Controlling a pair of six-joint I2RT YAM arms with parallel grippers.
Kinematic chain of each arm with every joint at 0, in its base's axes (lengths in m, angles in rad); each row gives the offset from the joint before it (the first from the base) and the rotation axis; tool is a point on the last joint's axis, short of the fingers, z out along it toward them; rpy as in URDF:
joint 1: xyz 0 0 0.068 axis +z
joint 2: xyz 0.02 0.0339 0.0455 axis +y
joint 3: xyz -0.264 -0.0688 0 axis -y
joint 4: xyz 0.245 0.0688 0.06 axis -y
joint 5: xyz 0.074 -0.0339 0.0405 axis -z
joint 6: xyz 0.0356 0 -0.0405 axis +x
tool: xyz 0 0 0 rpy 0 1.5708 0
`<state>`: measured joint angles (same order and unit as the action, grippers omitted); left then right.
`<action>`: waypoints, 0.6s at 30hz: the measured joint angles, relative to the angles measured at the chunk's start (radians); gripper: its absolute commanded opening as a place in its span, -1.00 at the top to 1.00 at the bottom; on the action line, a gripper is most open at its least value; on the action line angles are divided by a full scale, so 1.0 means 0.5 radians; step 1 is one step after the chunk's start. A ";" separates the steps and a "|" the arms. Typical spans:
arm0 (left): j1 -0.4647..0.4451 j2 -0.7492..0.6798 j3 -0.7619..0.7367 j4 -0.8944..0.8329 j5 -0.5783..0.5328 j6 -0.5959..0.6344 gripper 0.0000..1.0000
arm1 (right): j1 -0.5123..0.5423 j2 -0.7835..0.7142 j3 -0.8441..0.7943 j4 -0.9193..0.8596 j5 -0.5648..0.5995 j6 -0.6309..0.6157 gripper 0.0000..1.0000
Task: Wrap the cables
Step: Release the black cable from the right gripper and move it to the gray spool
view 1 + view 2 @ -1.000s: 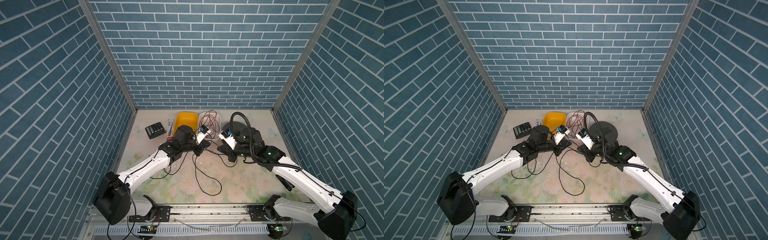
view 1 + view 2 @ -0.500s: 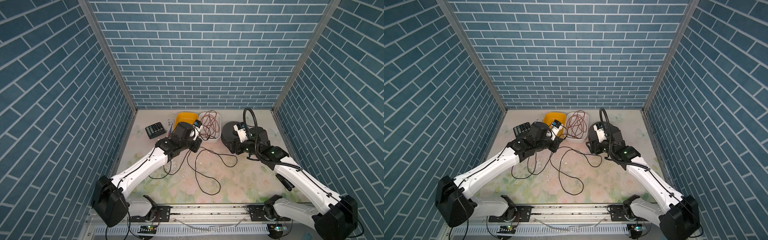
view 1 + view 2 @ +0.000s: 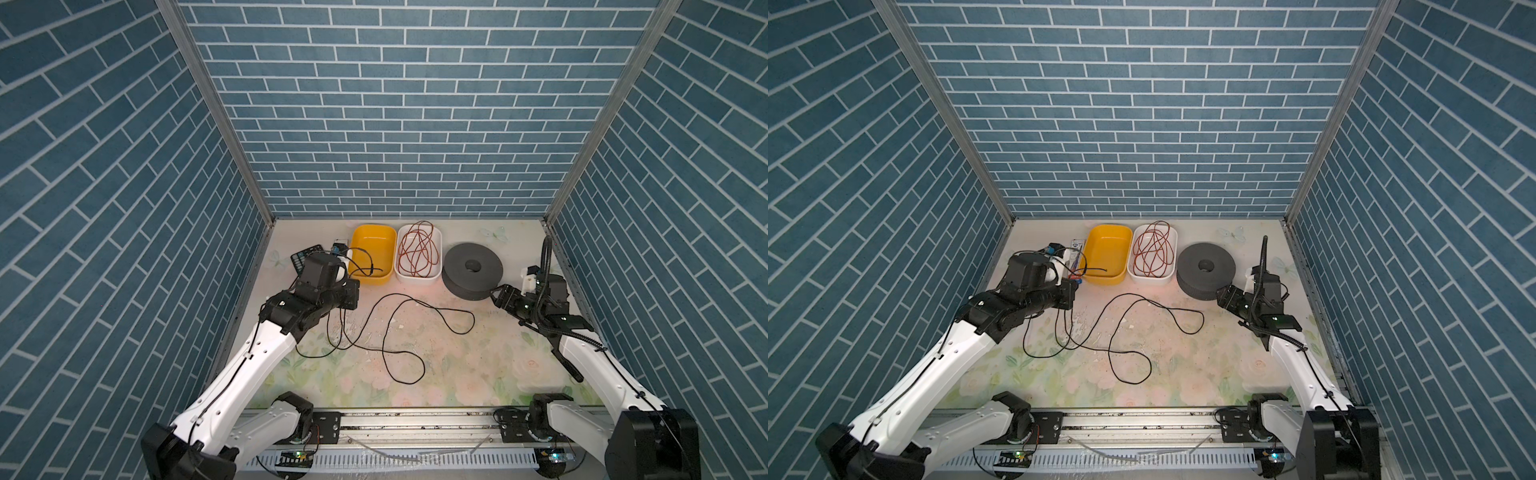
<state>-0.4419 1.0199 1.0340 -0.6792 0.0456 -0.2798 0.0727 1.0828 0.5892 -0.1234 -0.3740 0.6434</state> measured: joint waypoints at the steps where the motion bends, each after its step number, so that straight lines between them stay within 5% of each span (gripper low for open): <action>1: 0.005 -0.011 0.017 -0.065 -0.033 -0.005 0.98 | -0.034 0.041 -0.011 0.061 -0.039 0.027 -0.47; 8: 0.069 -0.011 0.146 -0.371 -0.204 -0.004 0.97 | -0.196 0.333 -0.119 0.632 -0.299 0.248 -0.65; 18: 0.206 0.020 0.108 -0.365 -0.013 0.022 0.97 | -0.236 0.800 -0.119 1.318 -0.460 0.512 -0.43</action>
<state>-0.3389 1.0298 1.0878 -0.8619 0.0391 -0.2687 -0.0452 1.4830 0.5297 0.5358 -0.6041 0.8993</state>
